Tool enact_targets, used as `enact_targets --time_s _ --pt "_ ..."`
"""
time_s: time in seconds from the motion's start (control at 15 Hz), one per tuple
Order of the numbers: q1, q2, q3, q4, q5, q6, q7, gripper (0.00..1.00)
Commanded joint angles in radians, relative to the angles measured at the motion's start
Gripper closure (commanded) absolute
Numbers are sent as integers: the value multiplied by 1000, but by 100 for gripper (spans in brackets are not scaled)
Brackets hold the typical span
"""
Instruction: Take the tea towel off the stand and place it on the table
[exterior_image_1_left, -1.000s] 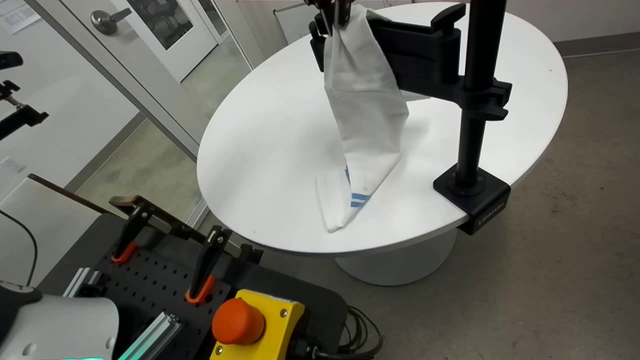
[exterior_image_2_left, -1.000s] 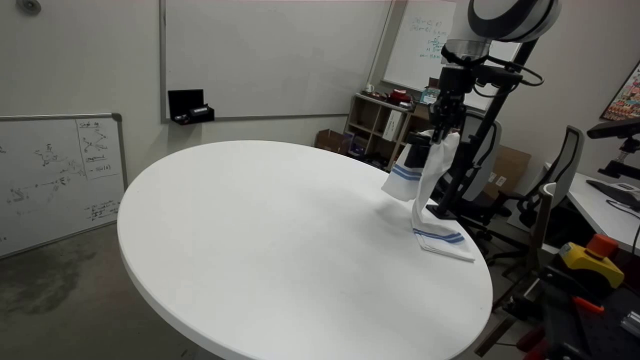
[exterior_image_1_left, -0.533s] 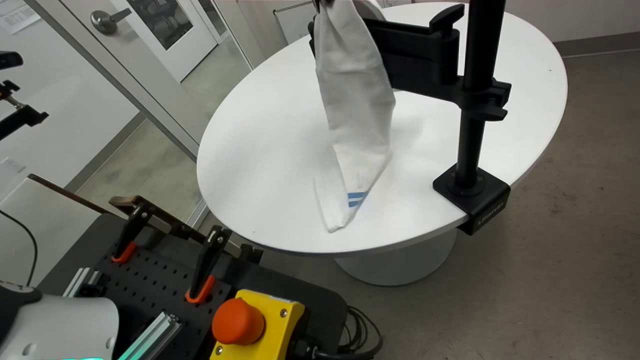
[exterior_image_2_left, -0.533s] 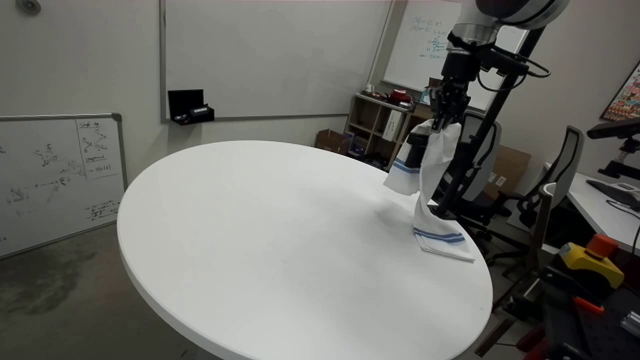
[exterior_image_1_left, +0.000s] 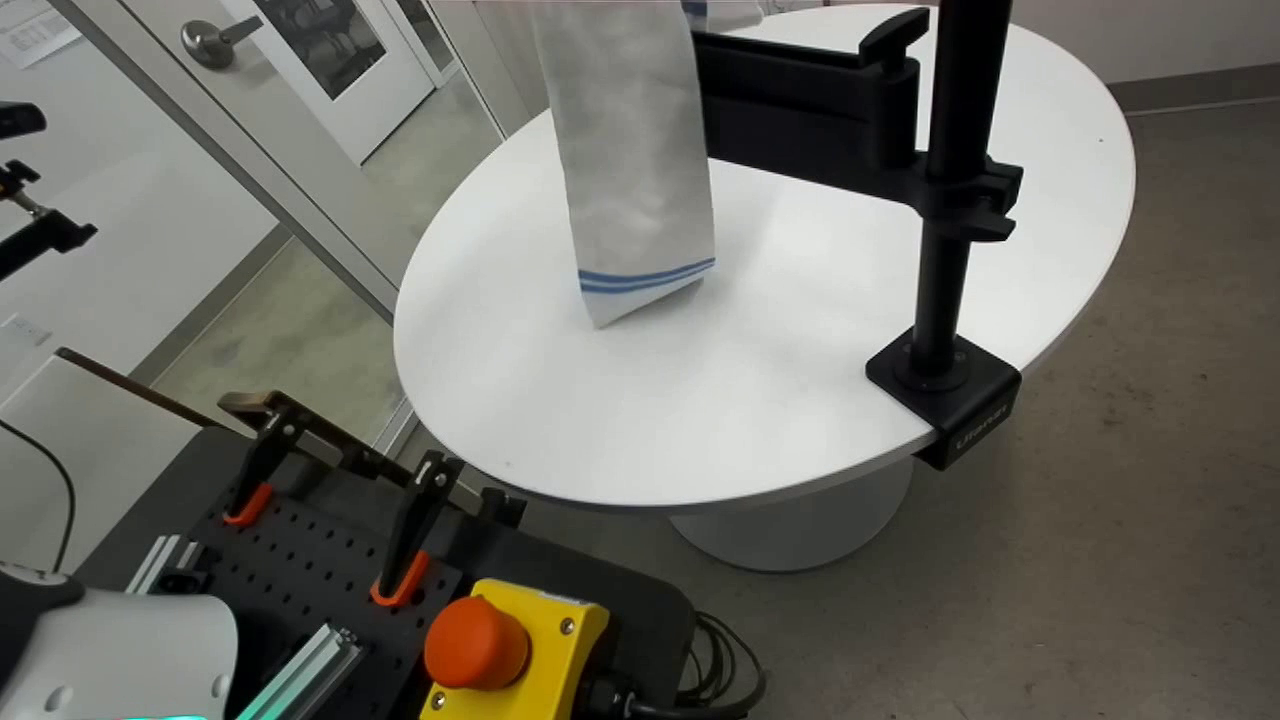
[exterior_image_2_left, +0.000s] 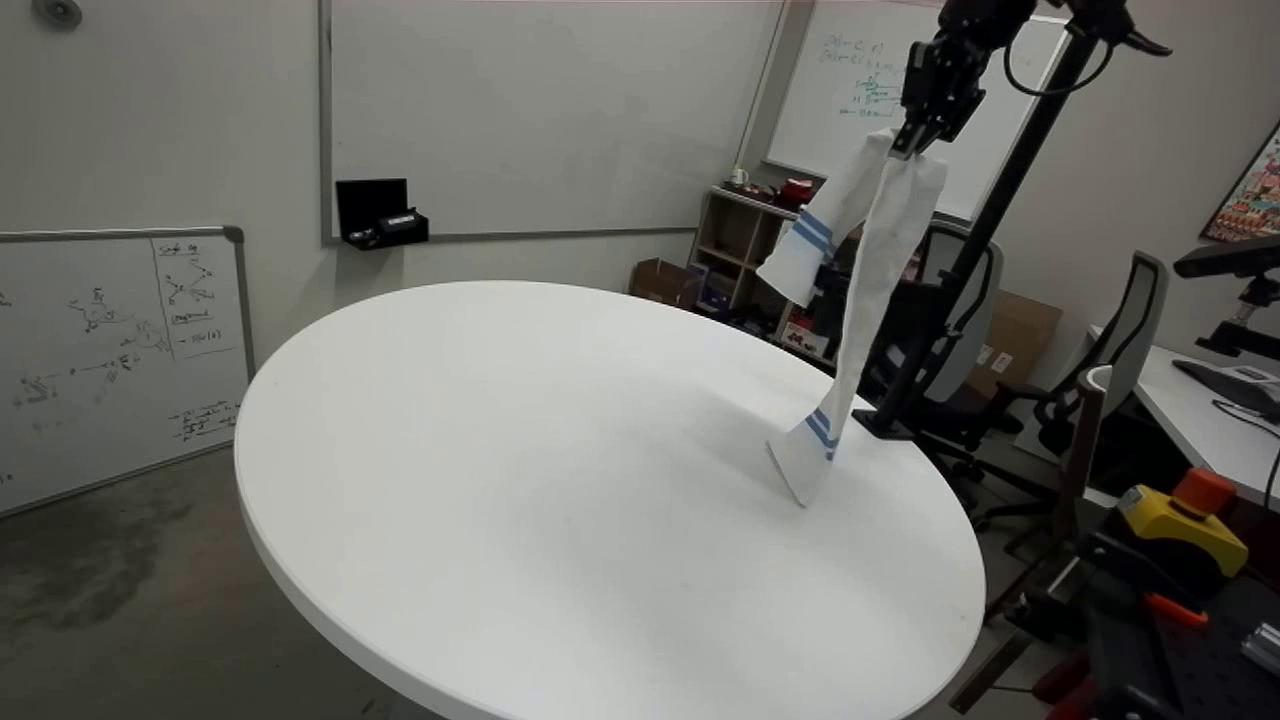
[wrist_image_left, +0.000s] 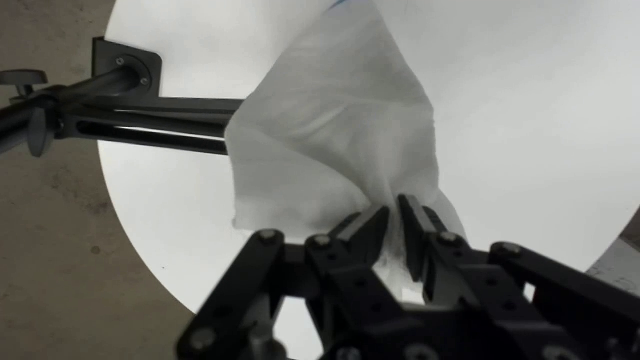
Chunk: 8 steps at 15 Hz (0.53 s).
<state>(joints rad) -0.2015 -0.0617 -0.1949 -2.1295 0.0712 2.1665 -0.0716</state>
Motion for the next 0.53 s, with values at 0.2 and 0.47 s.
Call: enact_targets --time_s 0.2,0.47 --pt "49 -195 7 -81 67 -137 -154 97" --pt "90 -257 13 -119 69 -222 -224 97"
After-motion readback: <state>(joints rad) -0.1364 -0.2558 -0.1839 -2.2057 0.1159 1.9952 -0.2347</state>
